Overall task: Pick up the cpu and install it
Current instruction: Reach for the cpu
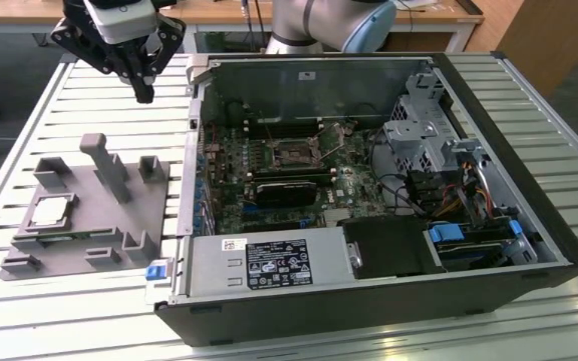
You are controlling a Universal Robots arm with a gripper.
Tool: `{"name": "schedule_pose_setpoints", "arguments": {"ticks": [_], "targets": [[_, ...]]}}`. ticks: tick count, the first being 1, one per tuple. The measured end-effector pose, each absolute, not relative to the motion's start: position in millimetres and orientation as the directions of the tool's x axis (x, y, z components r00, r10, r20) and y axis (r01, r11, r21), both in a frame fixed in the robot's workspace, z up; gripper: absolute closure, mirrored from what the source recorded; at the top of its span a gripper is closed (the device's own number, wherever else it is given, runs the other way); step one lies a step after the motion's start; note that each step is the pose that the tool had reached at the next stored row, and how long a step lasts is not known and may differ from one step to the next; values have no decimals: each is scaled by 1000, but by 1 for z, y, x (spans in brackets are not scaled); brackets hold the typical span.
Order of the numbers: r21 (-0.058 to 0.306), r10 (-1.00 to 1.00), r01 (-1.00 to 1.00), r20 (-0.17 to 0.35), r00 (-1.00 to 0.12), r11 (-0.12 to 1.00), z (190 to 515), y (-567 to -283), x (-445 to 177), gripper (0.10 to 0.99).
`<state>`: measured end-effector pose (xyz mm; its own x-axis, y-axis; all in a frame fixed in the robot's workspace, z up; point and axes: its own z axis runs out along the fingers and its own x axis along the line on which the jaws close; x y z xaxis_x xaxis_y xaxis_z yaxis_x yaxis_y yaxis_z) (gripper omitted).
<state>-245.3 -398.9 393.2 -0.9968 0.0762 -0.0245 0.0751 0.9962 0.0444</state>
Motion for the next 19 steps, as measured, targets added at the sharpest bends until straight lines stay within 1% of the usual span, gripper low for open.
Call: {"name": "schedule_pose_setpoints", "arguments": {"ticks": [19], "targets": [[44,76,75,-24,-997,996,393,-399,-258,980]]}}
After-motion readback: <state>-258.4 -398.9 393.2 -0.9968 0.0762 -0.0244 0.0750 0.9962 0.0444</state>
